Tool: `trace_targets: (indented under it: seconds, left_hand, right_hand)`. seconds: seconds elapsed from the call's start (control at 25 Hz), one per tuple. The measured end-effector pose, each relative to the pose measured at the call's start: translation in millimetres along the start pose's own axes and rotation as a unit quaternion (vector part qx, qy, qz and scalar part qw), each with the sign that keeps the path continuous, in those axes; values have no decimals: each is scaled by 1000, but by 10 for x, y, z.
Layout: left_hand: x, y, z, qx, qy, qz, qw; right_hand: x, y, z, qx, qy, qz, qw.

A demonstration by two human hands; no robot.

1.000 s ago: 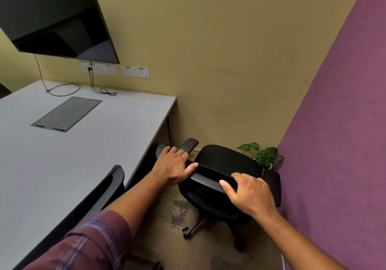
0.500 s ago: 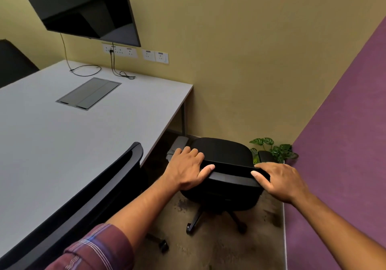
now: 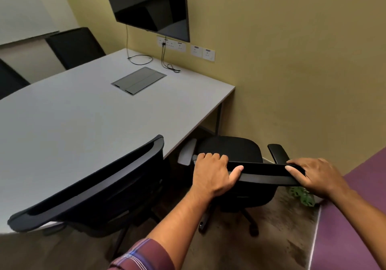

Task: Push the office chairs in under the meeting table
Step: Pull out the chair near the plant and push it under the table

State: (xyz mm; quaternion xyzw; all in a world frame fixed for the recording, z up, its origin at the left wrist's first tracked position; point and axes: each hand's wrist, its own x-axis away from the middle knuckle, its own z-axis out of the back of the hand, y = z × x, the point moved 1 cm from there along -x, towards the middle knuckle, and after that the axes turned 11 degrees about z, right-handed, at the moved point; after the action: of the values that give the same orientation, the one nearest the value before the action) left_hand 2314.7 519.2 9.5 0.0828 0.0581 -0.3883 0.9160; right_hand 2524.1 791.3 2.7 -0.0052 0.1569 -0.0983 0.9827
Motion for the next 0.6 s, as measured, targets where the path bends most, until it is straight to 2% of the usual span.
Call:
trace_targets:
  seconds: [0.2,0.36,0.6]
  left_hand:
    - [-220,333,-53,-14,15,75,997]
    - [-400,443,-103,-28,16,132,991]
    - [-662,793,-161,-30,11,154,988]
  right_hand:
    - [-384,503,-156,7,30,10,999]
    - [-698,737,-286,-36,43,25,998]
    - [-1025,1369,-368,-62,29,79,995]
